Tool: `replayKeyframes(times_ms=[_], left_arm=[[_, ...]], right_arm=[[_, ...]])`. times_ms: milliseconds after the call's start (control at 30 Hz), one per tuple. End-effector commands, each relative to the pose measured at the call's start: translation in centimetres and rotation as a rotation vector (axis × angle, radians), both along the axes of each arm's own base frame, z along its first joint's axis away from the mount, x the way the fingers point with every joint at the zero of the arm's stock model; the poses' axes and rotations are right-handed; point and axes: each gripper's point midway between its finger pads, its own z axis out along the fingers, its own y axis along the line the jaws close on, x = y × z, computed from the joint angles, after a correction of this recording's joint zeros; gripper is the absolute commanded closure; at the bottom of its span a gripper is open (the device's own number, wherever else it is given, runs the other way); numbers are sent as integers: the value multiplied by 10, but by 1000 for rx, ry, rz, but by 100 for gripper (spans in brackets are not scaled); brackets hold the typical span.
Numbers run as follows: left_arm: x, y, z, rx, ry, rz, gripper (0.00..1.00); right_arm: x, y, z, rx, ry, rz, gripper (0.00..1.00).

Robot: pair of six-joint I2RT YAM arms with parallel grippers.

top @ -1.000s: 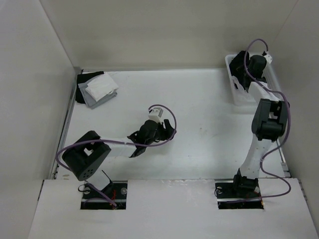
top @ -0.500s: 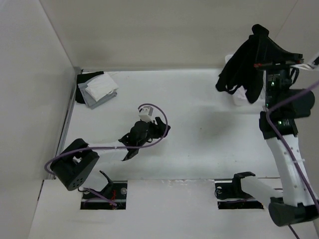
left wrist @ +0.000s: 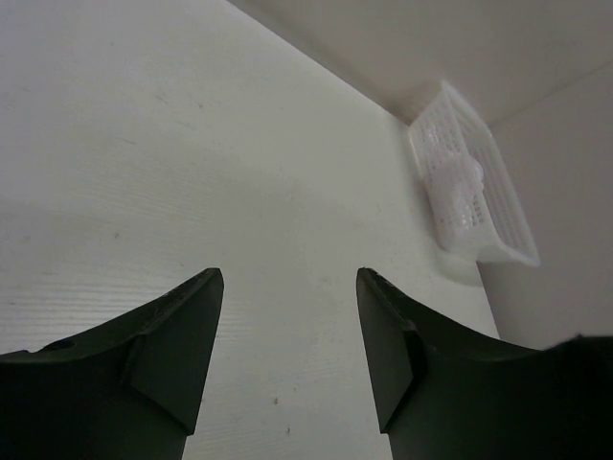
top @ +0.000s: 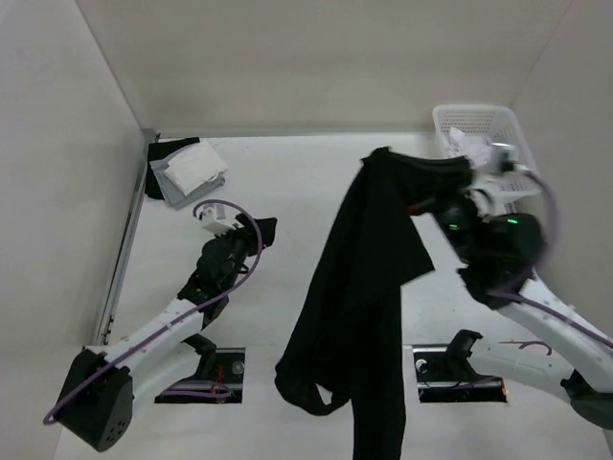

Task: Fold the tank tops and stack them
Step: Move the tank top to the center of the board, then flatten the tank top out

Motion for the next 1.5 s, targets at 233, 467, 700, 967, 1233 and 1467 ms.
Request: replayKeyframes(times_ms=[233, 467, 700, 967, 1233, 1467], left_arm=[[-7, 59, -49, 119, 173, 148, 46], [-23, 33, -81, 252, 285, 39, 51], [-57, 16, -122, 351, 464, -55, 50], [-72, 5, -145, 359, 544, -92, 47], [-78, 0, -152, 349, 559, -104, 63], [-79, -1, -153, 347, 560, -113, 74]], right_arm=[[220, 15, -274, -72, 607, -45, 77], [208, -6, -324, -215, 742, -159, 59], [109, 50, -427, -616, 950, -77, 88], [103, 77, -456, -671, 954, -101, 55], [151, 66, -469, -599, 969, -187, 56], [164, 72, -474, -586, 980, -161, 61]])
